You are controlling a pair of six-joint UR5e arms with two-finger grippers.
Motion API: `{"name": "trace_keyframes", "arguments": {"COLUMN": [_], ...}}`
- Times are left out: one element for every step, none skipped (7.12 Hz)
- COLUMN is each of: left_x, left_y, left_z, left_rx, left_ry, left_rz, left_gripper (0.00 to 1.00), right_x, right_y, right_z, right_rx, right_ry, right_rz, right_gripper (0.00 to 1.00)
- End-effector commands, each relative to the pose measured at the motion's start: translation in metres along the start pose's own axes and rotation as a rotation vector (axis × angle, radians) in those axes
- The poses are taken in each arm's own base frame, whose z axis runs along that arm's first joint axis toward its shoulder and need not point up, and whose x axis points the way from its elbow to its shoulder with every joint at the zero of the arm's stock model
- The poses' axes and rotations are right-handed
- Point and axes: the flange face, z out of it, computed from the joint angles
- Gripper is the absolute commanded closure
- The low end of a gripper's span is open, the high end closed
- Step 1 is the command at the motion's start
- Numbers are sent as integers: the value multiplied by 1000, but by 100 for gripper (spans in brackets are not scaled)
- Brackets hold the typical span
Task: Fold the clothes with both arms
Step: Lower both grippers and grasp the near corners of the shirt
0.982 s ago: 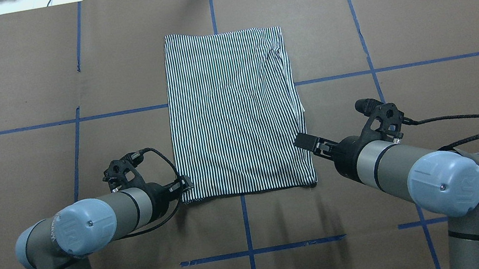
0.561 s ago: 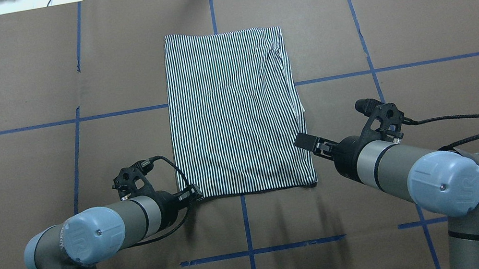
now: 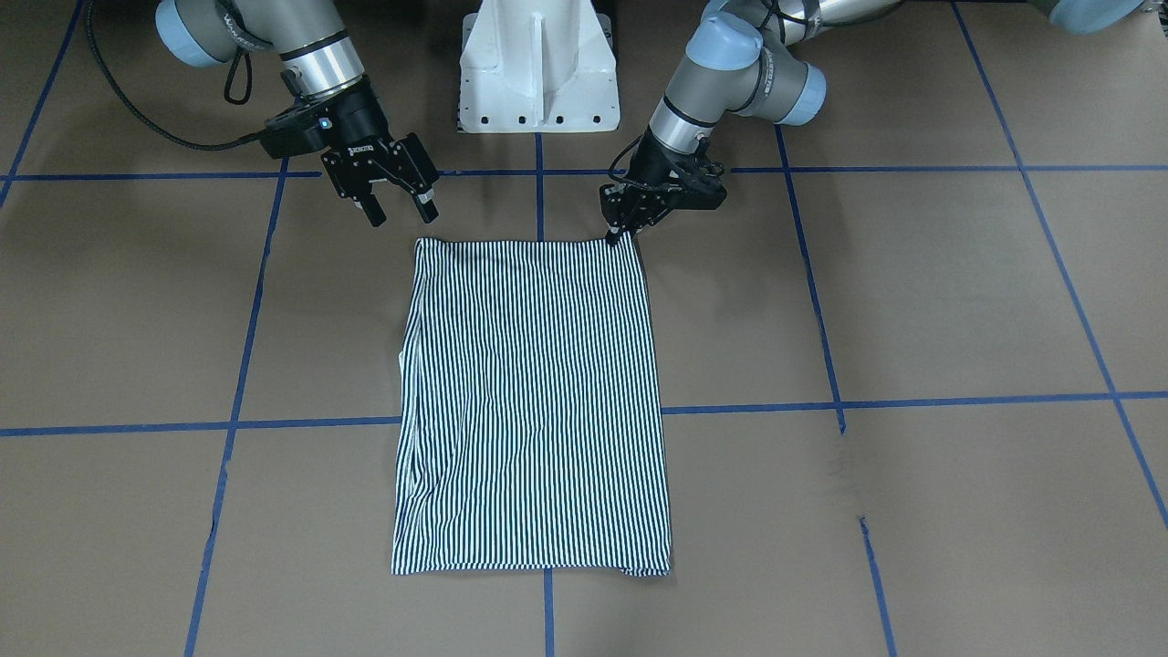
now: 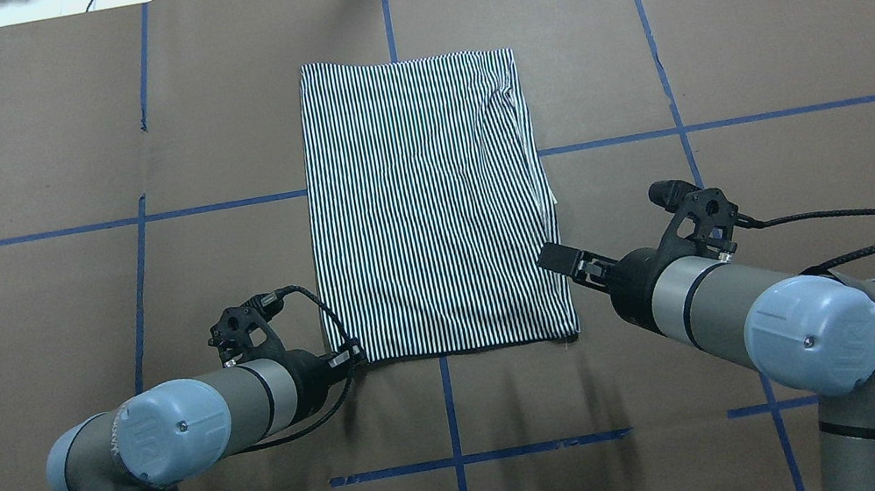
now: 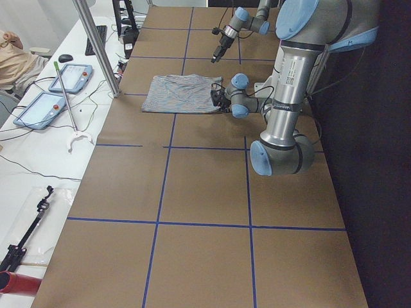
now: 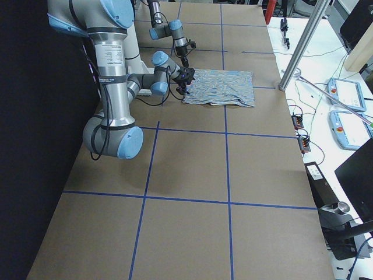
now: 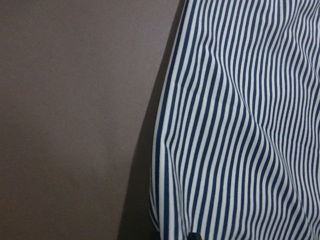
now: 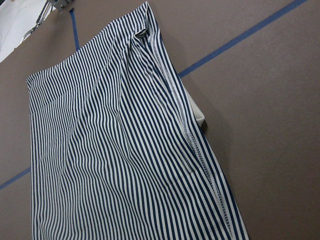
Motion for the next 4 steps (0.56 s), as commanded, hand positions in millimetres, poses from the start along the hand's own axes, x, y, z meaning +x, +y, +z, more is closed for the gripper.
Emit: {"name": "trace_keyframes", "arguments": {"left_x": [0,-1,-1,0], "left_y": [-3,-7,-9,-9], "left_z": [-1,-1,-1,-2], "left_rx": [4,10,13,13], "left_ry": [2,-1,0,1], "left_rz": [-2,-2,-3,-4], "left_gripper": [46,46,46,49], "right_x": [0,0,0,0], "right_y": [0,0,0,0], "right_z": [0,0,0,0], "right_rx": [0,1,1,1], "right_ry": [0,0,0,0], "right_rz": [0,0,0,0], "right_gripper": [1,1,1,1]}}
